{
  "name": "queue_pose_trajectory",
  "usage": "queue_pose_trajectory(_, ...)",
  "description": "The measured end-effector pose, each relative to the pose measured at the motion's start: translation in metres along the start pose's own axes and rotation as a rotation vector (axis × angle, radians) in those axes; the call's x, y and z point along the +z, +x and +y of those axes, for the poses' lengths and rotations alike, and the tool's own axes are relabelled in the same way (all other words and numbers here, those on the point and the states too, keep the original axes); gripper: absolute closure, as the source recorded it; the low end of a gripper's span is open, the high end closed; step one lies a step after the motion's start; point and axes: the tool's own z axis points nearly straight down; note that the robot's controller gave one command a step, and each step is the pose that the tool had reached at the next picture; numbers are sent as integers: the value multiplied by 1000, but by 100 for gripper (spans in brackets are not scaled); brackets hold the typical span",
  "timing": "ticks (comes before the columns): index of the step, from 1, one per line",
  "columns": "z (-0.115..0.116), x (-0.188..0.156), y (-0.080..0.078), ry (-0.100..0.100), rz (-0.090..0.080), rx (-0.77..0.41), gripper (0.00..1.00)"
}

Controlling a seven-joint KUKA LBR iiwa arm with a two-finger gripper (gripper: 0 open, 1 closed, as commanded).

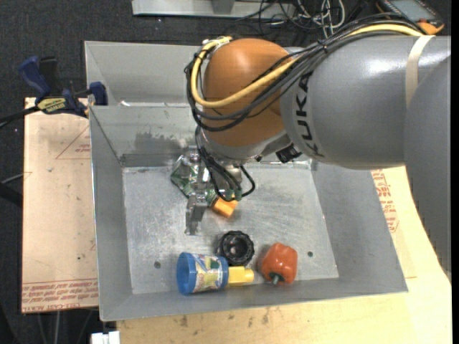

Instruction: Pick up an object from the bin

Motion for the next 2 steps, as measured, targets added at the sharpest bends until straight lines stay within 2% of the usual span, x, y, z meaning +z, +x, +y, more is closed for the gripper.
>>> queue_pose_trajectory(1, -1, -4, -2, -1, -7, 3, 0)
queue_pose_trajectory(2, -12, 33, -17, -4, -18, -27, 0)
